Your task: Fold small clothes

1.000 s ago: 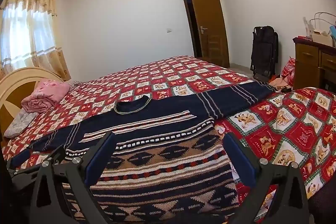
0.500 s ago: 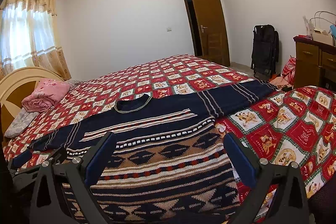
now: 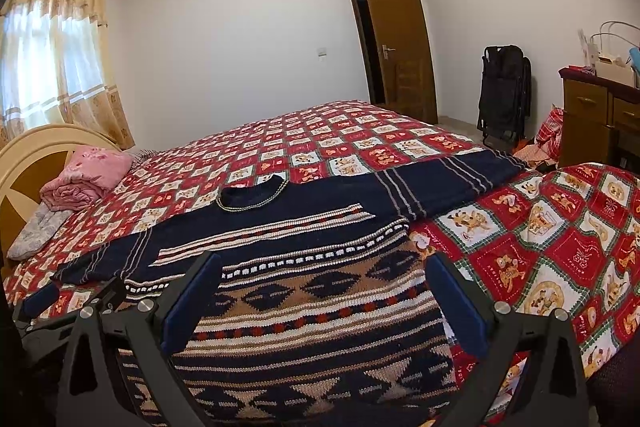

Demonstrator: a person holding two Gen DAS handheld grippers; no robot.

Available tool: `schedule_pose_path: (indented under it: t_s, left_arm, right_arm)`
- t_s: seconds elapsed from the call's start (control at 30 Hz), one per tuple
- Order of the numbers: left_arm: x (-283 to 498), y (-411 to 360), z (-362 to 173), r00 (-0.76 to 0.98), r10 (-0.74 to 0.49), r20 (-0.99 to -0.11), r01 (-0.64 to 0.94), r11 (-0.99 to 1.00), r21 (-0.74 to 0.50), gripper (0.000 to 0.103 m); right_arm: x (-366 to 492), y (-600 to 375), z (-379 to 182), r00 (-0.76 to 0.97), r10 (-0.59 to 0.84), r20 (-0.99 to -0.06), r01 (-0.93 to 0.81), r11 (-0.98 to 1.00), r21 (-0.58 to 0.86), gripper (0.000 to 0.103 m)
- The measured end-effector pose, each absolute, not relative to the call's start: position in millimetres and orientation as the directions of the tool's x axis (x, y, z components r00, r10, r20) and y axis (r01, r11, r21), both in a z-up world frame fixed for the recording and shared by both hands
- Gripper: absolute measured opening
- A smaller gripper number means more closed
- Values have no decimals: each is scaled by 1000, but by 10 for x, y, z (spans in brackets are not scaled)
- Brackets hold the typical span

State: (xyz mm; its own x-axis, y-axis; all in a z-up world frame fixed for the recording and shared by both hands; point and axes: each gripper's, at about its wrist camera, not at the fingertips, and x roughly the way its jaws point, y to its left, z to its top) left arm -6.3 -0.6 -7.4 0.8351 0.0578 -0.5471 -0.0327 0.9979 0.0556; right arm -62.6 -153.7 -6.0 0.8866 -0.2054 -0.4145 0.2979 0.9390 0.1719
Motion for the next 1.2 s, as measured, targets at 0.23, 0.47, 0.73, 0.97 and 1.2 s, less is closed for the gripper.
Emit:
schedule_pose_path:
  t_s: [0.23, 0.47, 0.73, 0.97, 1.2]
  left_arm:
    - [-59, -13, -77, 834, 57, -548, -32, 998, 56, 103]
    - [-46, -38, -113, 829, 58, -556, -29, 998, 61, 103]
    - [31, -38, -105, 826, 52, -561, -13, 997, 74, 103]
    - [337, 57, -152, 779, -44, -625, 30, 999, -33, 103]
    - [708, -123, -244, 742, -25, -669, 42, 999, 8, 103]
  right_arm:
    - [-601, -1560, -40, 864, -211, -458, 313, 937, 158, 102]
    - [-571, -1607, -50, 857, -207, -472, 319, 932, 171, 102]
    - [-387, -2021, -30, 850, -211, -482, 370, 892, 261, 102]
    - [34, -3072, -74, 758, -258, -599, 482, 840, 248, 102]
    - [525, -4804, -128, 624, -269, -733, 682, 647, 342, 102]
